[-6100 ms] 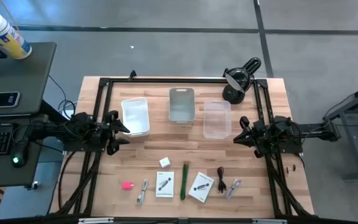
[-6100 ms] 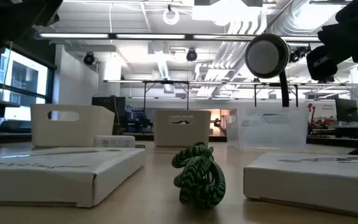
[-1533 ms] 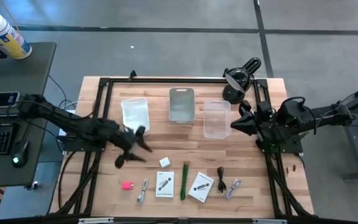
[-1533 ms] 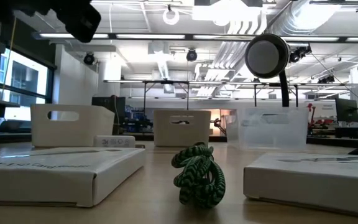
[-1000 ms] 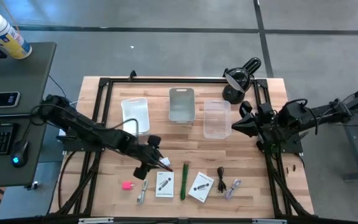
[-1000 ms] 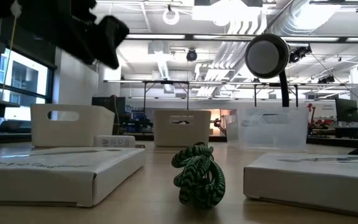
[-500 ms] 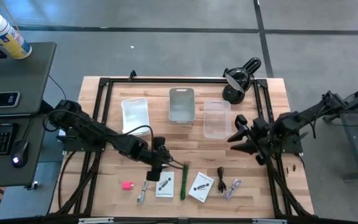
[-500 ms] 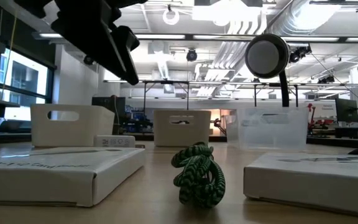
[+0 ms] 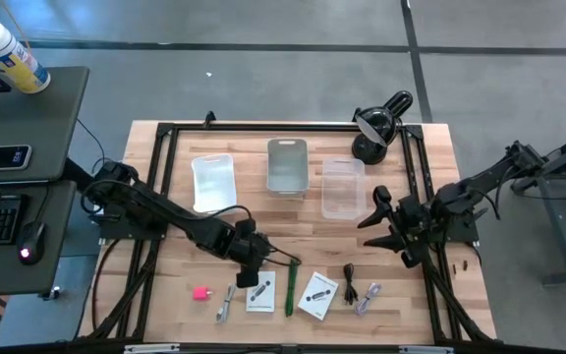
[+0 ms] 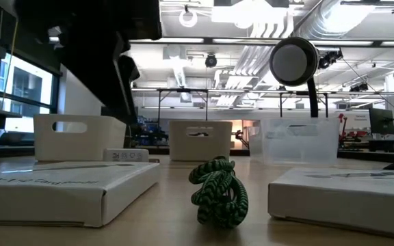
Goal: Pick and place items into bin
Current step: Put the white USB cable into the white bin
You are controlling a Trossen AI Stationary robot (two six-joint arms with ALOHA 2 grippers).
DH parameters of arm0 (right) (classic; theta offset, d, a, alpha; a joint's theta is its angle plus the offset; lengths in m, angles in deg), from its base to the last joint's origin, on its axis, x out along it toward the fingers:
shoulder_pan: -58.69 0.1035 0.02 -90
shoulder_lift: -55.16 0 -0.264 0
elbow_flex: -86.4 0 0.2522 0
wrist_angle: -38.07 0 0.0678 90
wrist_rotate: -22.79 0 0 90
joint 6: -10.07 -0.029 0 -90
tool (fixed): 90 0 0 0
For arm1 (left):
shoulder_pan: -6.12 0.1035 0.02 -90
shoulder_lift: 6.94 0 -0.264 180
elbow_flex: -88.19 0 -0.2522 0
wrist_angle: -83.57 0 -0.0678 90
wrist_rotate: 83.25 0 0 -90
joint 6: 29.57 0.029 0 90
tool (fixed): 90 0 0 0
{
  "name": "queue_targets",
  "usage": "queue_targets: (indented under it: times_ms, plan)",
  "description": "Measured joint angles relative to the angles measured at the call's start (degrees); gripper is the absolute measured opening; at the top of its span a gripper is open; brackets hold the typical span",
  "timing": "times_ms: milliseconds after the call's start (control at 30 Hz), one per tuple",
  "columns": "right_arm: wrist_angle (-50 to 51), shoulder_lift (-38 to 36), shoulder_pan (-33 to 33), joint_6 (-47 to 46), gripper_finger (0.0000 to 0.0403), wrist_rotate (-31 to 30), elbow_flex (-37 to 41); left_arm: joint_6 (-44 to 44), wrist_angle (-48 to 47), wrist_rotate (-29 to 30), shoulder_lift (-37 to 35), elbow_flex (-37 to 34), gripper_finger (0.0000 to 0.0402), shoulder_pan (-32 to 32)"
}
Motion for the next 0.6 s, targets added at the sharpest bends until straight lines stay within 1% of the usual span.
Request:
queue_targets:
  times_ms: [67,100,133,267,333,433,500,600]
  plan:
    - [-0.13,-0.02,0.08,-0.16,0.0184,0.00,0.00,0.03,-0.37,-0.51,-0.31,-0.01,0.0209,0.04]
    - [-0.14,-0.02,0.25,-0.45,0.0184,0.00,0.00,0.46,-0.57,-1.93,-0.83,-0.04,0.0209,0.06]
    - [-0.06,-0.02,0.34,-0.94,0.0184,0.04,0.00,1.47,-0.41,-4.45,-1.48,-0.04,0.0209,0.08]
    - [1.51,-0.03,0.35,-2.66,0.0184,0.63,0.00,4.44,-1.21,-18.37,-3.70,-0.02,0.0209,-1.48]
    - [4.10,-0.06,0.35,-3.64,0.0184,0.63,0.00,4.21,-2.35,-21.72,-4.73,-0.02,0.0209,-3.06]
    - [8.44,0.00,0.35,-5.99,0.0184,0.17,0.00,0.08,-5.11,-22.50,-5.80,-0.02,0.0209,-5.96]
    - [9.86,0.00,0.35,-6.62,0.0183,-0.35,0.00,-4.60,-7.32,-21.94,-5.93,-0.02,0.0209,-8.15]
    - [9.86,-0.01,0.34,-6.22,0.0183,-1.91,0.00,-12.68,-7.49,-20.19,-6.01,-0.02,0.0209,-11.54]
